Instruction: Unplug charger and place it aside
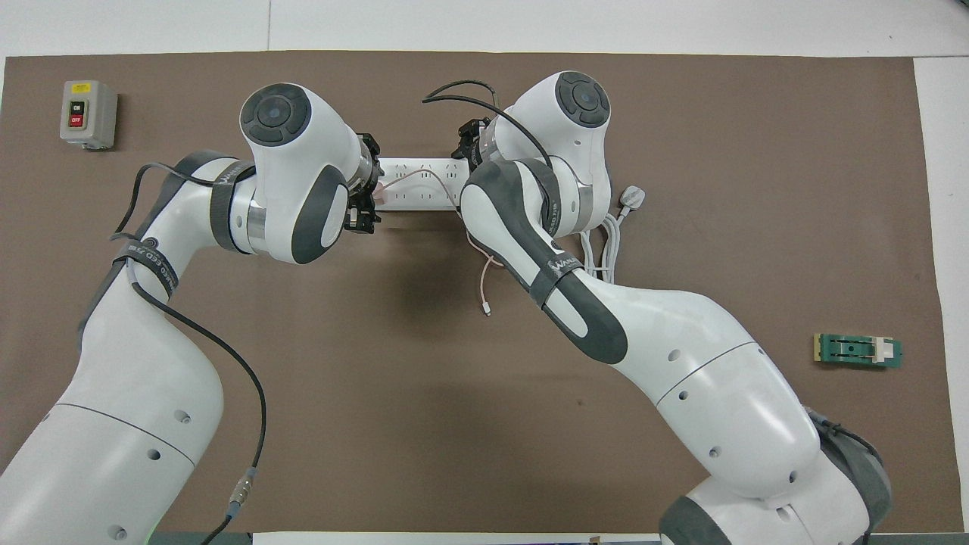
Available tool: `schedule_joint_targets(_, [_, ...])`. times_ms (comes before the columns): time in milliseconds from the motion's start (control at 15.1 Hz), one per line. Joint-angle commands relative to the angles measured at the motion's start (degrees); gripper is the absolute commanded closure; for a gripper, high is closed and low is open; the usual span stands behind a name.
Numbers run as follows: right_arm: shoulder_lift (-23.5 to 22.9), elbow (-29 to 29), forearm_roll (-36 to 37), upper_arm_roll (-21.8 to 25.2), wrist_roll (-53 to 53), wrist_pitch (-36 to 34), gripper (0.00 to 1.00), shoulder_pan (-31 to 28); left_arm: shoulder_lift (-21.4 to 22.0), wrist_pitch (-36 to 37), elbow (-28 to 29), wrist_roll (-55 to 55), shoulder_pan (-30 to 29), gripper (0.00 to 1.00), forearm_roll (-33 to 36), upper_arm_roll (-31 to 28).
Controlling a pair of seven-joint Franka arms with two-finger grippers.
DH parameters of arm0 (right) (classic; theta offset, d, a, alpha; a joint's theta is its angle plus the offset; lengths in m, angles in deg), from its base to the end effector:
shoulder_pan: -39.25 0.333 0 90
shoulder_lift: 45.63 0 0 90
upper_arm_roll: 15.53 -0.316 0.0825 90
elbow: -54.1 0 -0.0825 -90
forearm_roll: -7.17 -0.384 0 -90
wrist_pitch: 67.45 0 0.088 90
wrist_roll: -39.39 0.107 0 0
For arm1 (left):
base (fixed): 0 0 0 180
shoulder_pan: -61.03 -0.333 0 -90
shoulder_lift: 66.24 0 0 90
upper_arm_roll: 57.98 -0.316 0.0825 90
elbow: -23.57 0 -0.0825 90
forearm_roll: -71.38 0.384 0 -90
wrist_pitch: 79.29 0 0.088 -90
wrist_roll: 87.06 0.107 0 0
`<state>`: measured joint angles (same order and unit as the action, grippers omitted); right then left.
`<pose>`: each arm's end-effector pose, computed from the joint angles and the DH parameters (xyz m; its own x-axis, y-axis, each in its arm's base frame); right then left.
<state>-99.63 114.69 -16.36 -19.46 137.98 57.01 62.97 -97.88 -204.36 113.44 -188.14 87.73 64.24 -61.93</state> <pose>0.7055 0.3649 0.2816 0.0965 -0.8994 -0.4263 -0.9952 -0.0812 -0.0539 0.6420 -0.2818 0.3279 0.1476 0.9858 -0.0807 0.9884 -0.1441 0.0473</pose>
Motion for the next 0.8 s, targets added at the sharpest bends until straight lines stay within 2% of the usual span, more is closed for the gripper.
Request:
schedule_joint_targets(0, [-1.46,0.57,-0.46,-0.20,-2.01,4.73,0.05,0.00,2.11,0.80,2.25,-0.26,0.90,0.27,-0.86,-0.88])
schedule_joint_targets(199, [-1.46,1.64,-0.54,-0.20,-2.09,5.97,0.05,0.09,2.11,1.06,2.16,-0.43,0.90,0.33,-0.86,-0.79])
schedule_joint_targets(465, [-1.46,1.64,-1.07,-0.20,-2.01,6.06,0.05,0.18,2.19,1.41,2.16,0.18,0.90,0.34,-0.86,-0.88])
schedule_joint_targets(598, [-1.37,2.77,-1.25,-0.20,-2.09,8.33,0.05,-0.17,2.28,1.41,2.25,0.27,0.90,0.35,-0.86,-0.88])
schedule_joint_targets(664, [-1.28,3.47,-1.16,-0.20,-2.09,8.60,0.05,-0.17,2.28,1.33,2.33,0.27,0.90,0.41,-0.86,-0.79])
schedule_joint_targets(730, [-1.28,3.57,-1.16,-0.20,-2.01,8.61,0.06,0.00,2.28,1.33,2.33,0.18,0.81,0.56,-0.86,-0.88])
